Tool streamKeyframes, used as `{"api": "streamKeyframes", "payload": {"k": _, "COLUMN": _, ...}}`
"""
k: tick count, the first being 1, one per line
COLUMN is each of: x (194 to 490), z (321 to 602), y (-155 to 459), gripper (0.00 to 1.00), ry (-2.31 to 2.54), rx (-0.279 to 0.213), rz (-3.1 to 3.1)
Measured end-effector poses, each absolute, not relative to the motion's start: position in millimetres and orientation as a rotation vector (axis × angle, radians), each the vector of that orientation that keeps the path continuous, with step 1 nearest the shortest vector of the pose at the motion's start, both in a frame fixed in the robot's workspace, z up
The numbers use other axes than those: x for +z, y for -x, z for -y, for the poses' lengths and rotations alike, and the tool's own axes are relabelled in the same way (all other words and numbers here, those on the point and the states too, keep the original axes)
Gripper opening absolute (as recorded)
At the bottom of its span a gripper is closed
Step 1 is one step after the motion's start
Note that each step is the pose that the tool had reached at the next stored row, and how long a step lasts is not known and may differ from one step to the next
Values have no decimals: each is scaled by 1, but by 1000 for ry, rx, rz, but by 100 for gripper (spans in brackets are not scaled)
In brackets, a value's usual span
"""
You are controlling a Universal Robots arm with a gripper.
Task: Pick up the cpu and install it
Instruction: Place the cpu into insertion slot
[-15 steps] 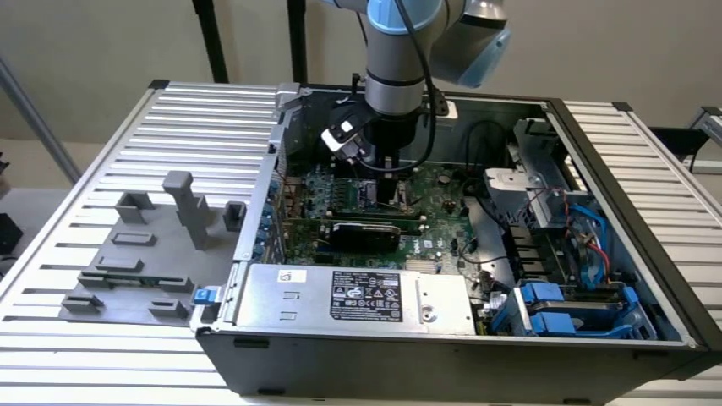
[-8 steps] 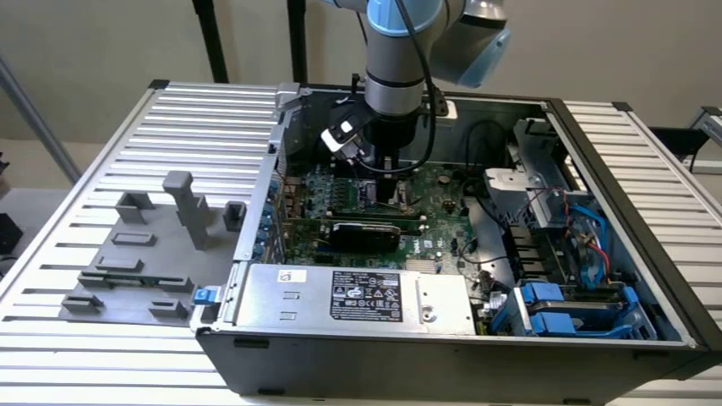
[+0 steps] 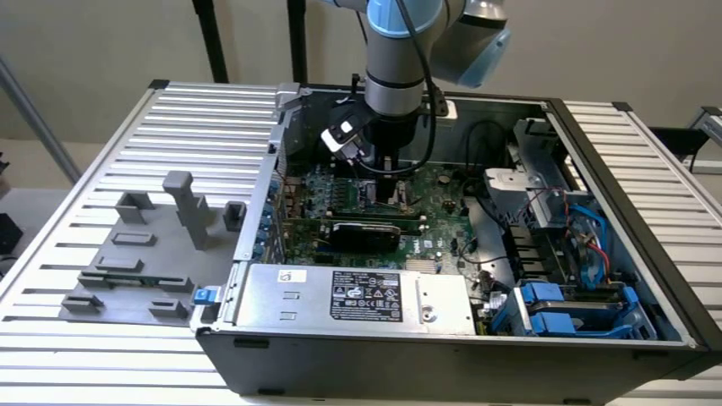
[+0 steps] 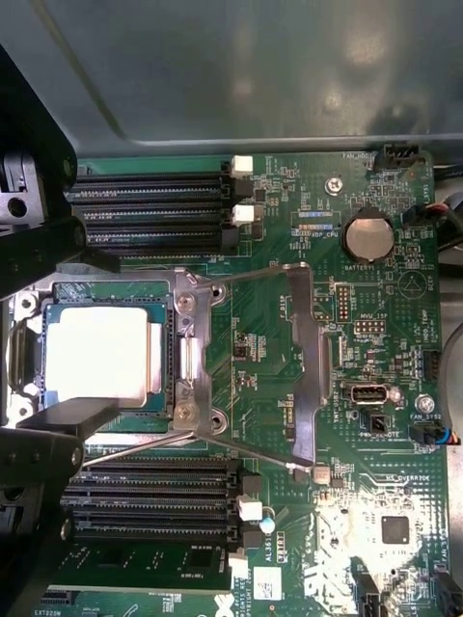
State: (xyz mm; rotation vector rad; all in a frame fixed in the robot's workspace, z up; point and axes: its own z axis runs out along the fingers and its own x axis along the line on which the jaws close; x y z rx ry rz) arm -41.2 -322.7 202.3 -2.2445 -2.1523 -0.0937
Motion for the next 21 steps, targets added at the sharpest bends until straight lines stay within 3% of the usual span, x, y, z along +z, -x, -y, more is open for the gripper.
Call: {"api": "streamKeyframes", "payload": {"k": 21, "x": 204, "z": 324, "y": 41, "gripper": 62, "ry": 2232, "rx": -106, "rz": 2147}}
